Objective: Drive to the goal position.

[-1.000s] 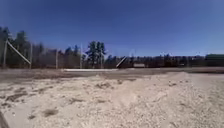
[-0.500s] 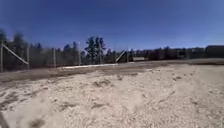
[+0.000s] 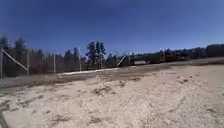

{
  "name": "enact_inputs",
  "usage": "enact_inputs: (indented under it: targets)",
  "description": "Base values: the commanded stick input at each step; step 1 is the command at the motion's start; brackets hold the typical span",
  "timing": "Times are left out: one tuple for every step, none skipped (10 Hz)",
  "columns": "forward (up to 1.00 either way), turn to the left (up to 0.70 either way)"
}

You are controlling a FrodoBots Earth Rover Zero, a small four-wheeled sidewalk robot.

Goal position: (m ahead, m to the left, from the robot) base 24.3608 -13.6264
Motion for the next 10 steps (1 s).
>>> enact_inputs:
  targets:
    - [0.7,0.0]
    - [0.7,0.0]
    - [0.7,-0.18]
    - [0.7,-0.26]
    - [0.7,0.0]
    - [0.7,0.0]
    - [0.7,-0.03]
    - [0.7,-0.3]
    - [0.7,-0.31]
    - [0.7,0.0]
